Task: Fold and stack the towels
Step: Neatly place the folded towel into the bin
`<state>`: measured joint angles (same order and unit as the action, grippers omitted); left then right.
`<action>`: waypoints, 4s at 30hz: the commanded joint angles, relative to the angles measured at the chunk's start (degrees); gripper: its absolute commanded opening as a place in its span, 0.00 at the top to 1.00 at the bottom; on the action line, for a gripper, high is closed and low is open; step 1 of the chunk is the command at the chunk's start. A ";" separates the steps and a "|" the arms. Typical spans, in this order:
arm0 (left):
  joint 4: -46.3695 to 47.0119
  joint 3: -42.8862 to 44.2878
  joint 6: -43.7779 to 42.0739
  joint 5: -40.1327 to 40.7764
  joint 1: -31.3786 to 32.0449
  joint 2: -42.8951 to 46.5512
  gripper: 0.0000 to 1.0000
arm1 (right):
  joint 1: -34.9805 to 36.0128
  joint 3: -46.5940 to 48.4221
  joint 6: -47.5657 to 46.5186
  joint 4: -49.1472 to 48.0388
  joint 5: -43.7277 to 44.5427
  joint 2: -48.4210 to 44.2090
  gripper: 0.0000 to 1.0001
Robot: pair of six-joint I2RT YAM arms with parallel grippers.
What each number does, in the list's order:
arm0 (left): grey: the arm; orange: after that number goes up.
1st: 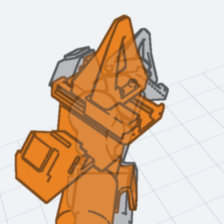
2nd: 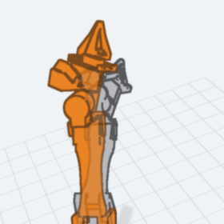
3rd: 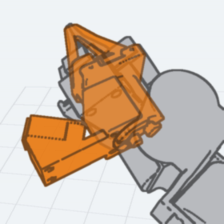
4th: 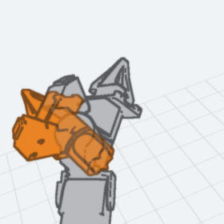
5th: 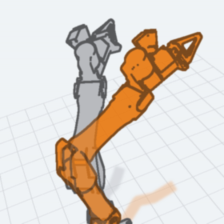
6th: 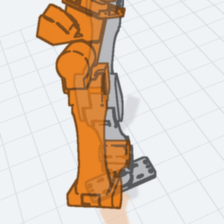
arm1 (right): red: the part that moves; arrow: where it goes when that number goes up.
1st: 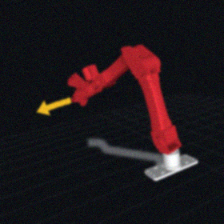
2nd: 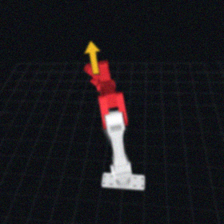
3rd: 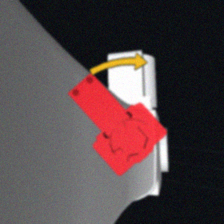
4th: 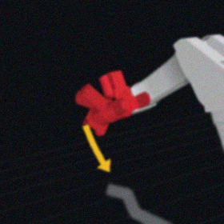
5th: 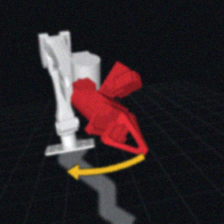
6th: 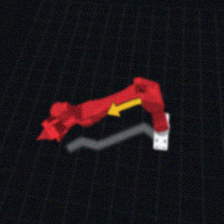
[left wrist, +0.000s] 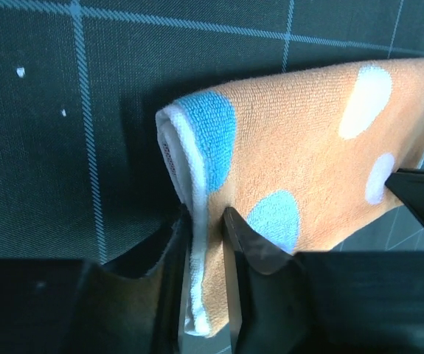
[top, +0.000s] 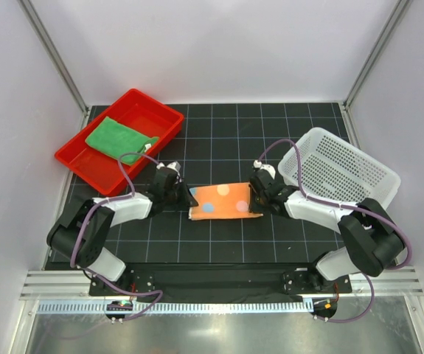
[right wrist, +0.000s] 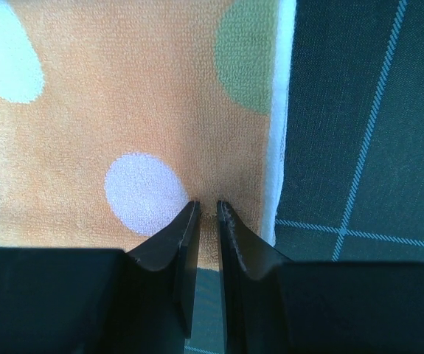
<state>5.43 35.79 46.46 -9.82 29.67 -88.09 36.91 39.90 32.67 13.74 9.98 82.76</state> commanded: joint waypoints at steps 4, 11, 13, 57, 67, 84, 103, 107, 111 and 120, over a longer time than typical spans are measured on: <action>-7.36 1.81 -2.07 2.62 0.83 -1.90 0.97 | 0.01 0.00 -0.58 0.06 0.05 -3.48 0.76; -16.58 8.32 -9.79 3.75 0.83 -2.08 1.00 | 0.01 4.21 -1.90 4.01 -2.95 -9.89 0.65; -18.34 9.29 -11.21 5.25 0.83 -0.42 1.00 | 0.01 4.83 -2.17 5.24 -3.12 -12.09 0.64; -50.43 57.53 -56.29 29.58 -15.60 -9.10 1.00 | 0.01 8.96 -4.19 5.77 -1.27 -15.97 0.00; -60.00 77.55 -59.20 30.83 -19.82 -19.12 1.00 | 0.01 10.55 -6.12 5.51 0.92 -12.19 0.00; -63.36 84.35 -60.52 38.38 -22.72 -20.71 1.00 | -0.17 13.54 -7.53 5.07 0.30 -6.12 0.00; -50.26 84.01 -59.91 36.72 -32.39 -28.88 1.00 | -0.34 13.98 -8.85 4.99 0.75 -4.10 0.00; -43.51 80.50 -58.15 33.21 -34.24 -30.20 1.00 | -0.43 14.59 -9.11 4.90 0.66 -2.61 0.00; -40.77 82.16 -58.49 32.24 -35.38 -34.68 1.00 | -0.34 14.68 -9.29 3.93 0.22 -1.73 0.00; -34.96 84.79 -60.61 40.14 -35.38 -41.20 0.42 | -0.34 14.15 -9.20 2.87 -1.19 1.70 0.00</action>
<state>-33.85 117.12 -13.74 26.61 -5.89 -129.93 36.64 52.21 23.86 19.14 9.28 83.77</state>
